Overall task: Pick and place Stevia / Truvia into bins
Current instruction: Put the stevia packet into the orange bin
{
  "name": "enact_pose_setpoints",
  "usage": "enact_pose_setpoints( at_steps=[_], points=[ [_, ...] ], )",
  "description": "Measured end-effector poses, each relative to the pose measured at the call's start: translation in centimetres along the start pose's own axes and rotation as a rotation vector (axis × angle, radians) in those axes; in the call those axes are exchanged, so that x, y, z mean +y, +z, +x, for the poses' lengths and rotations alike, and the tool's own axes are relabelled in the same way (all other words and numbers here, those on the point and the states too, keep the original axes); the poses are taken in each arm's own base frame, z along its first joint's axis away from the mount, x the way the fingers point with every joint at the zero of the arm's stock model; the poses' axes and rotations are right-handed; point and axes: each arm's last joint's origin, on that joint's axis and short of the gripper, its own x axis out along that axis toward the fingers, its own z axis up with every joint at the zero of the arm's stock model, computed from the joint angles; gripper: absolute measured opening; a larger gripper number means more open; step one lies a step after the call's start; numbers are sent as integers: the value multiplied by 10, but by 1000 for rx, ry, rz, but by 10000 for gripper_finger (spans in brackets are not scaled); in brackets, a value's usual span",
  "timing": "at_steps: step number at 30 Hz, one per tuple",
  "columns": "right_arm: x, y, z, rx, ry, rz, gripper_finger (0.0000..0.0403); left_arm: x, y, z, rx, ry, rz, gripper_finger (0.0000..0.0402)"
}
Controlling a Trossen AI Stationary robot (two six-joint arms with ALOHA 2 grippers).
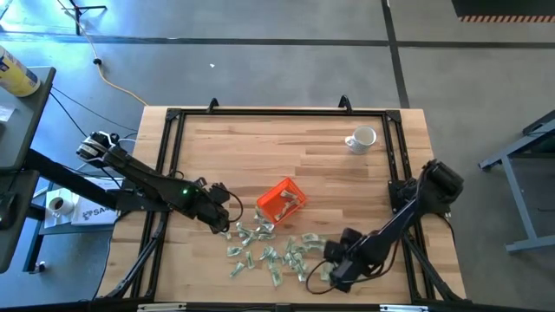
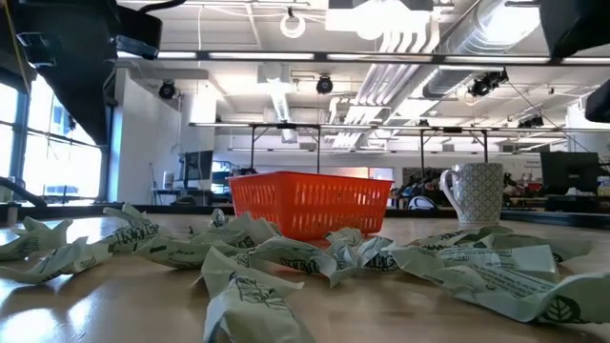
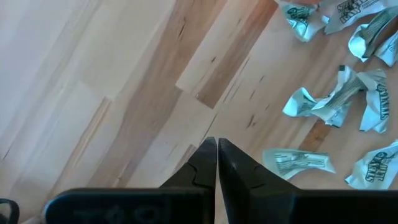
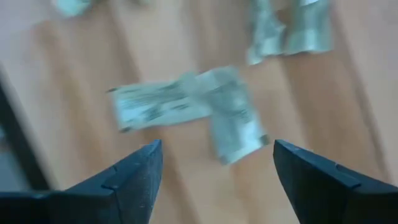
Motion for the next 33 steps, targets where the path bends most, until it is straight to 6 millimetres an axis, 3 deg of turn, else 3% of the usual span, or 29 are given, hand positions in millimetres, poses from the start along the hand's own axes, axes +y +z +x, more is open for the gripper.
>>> enact_pose_setpoints(
  at_steps=[5,10,13,18,19,23,28,33],
  points=[
    [-4,2,18,21,-71,-108,274,0,0,0,11,-7,-3,51],
    [-1,10,34,95,0,-156,233,0,-1,0,28,-17,-31,51],
    [-6,18,37,119,3,-131,174,0,-1,0,29,-17,-52,51],
    [-20,28,33,173,-26,-136,30,0,-1,0,29,-17,-56,51],
    [-21,30,30,173,-20,-142,16,0,-1,0,29,-17,-56,51],
    [-40,46,5,122,-42,-44,27,-1,-1,0,28,-17,-60,49],
    [-74,91,-39,-144,-6,118,8,-1,0,0,22,-23,-82,49],
    [-108,152,-42,-334,179,99,55,-4,2,0,1,-55,-97,50]
  ],
)
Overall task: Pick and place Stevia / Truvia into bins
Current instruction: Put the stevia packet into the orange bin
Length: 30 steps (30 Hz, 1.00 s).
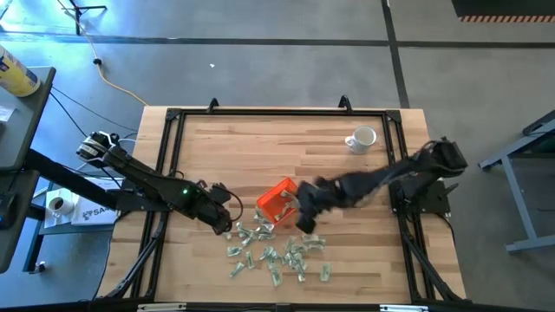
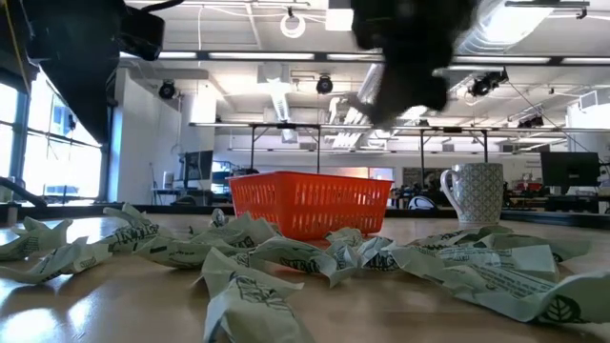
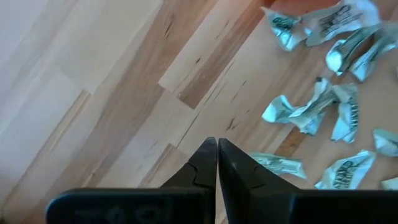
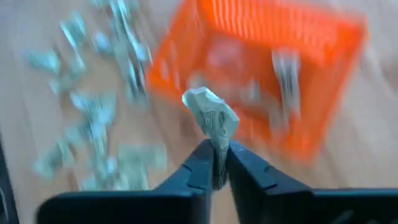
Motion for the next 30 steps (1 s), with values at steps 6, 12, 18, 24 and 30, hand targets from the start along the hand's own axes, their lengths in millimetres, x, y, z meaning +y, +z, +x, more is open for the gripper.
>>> enact_pose_setpoints(
  at_steps=[6,12,18,24,30],
  points=[
    [-38,29,28,11,56,86,146,-1,0,0,22,-23,-70,74],
    [-43,34,23,13,99,57,252,-2,-1,2,46,-25,-105,157],
    [-32,19,-12,46,31,-130,297,-12,-13,7,141,-74,218,251],
    [-24,-8,-38,173,-71,-239,299,-19,-29,15,73,-115,614,268],
    [-14,-28,-51,226,-139,-297,299,-18,-37,36,0,-193,809,241]
  ],
)
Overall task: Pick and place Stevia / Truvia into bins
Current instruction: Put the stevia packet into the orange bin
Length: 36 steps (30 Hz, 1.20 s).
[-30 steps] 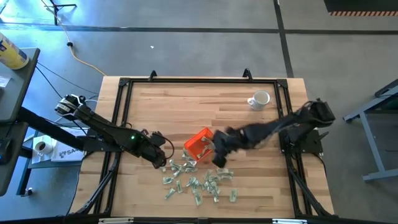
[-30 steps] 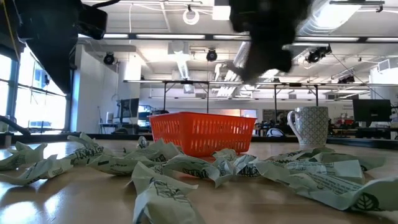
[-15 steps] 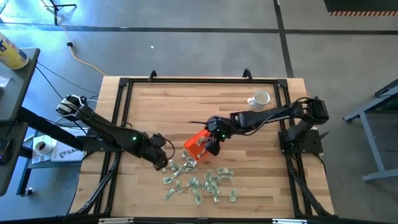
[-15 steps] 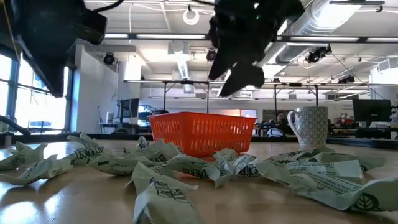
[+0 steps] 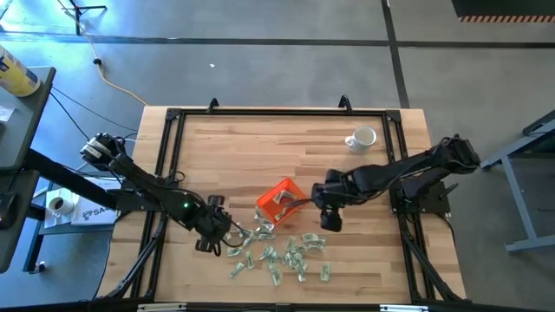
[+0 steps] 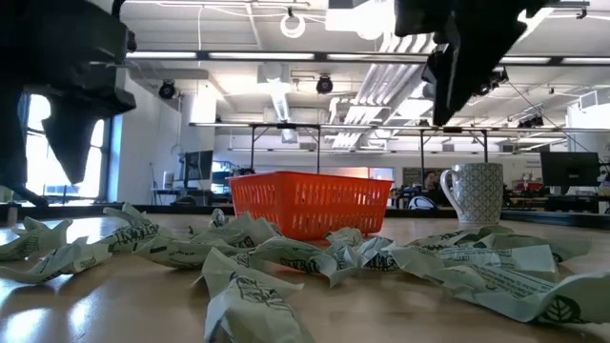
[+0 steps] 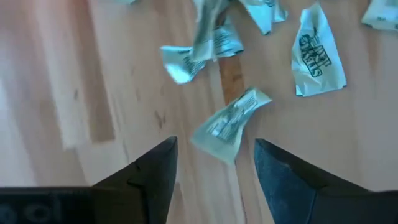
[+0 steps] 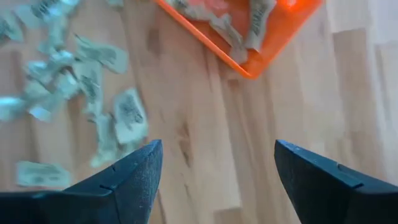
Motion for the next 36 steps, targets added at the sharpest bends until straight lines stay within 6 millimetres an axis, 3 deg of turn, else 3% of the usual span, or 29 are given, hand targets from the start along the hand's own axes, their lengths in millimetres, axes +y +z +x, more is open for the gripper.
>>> enact_pose_setpoints(
  at_steps=[9,14,18,21,26,29,33,36],
  points=[
    [18,-12,-3,-16,-78,-43,299,-2,-7,18,-74,-54,91,240],
    [23,-15,-4,-17,-85,-16,299,-2,-11,38,-15,-56,92,240],
    [31,-21,-5,-10,-85,3,299,3,-10,48,30,-73,66,210],
    [40,-30,-8,-6,-95,34,299,10,-7,48,28,-64,29,159],
    [59,-51,-14,-19,-149,124,298,25,8,45,7,9,-30,35],
    [71,-68,-19,-24,-179,192,298,38,16,35,79,94,-59,30],
    [83,-91,-27,-31,-221,277,298,54,38,6,168,130,-64,46],
    [87,-102,-31,-49,-252,308,298,69,68,-16,1,129,-74,29]
  ],
)
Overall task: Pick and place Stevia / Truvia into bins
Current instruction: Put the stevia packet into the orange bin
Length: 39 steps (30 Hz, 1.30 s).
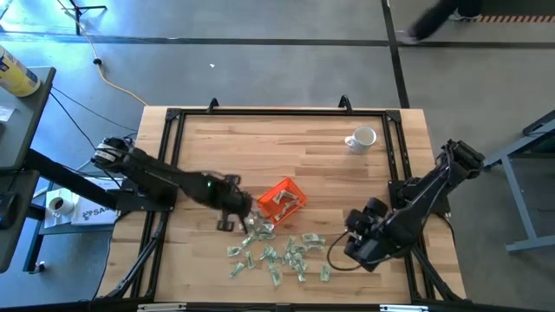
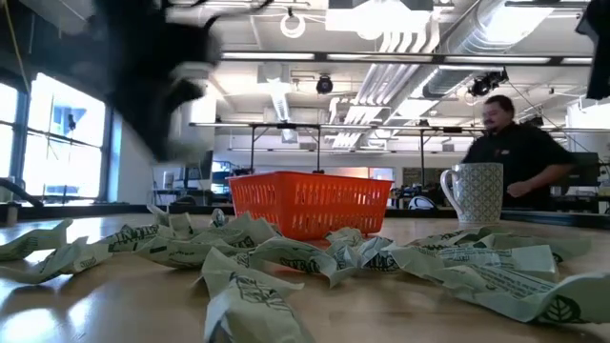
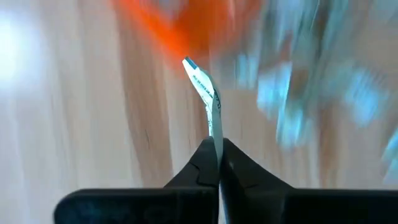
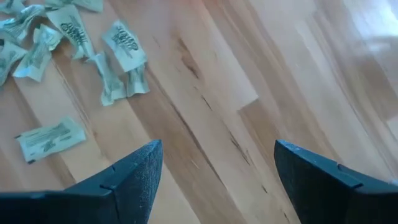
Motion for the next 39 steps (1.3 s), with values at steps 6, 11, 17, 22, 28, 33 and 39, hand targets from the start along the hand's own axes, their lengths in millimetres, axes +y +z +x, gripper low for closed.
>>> enact_pose_setpoints(
  at_steps=[6,11,17,22,28,33,39],
  points=[
    [-2,1,0,-37,-31,-11,298,40,48,10,-327,-150,-159,39],
    [-5,6,7,-39,-43,-13,298,58,46,46,-224,-162,-344,135],
    [0,3,34,6,49,-17,298,61,51,44,-204,-211,-489,239],
    [9,12,52,-7,220,-87,298,49,47,6,-88,-220,-486,264],
    [23,24,68,-48,433,-336,298,11,19,-27,-20,-120,-392,231],
    [36,23,92,-31,437,-389,298,-15,-3,-31,-37,-61,-428,198],
    [34,30,120,3,319,-220,298,-38,-20,-28,4,-60,-433,176]
  ],
)
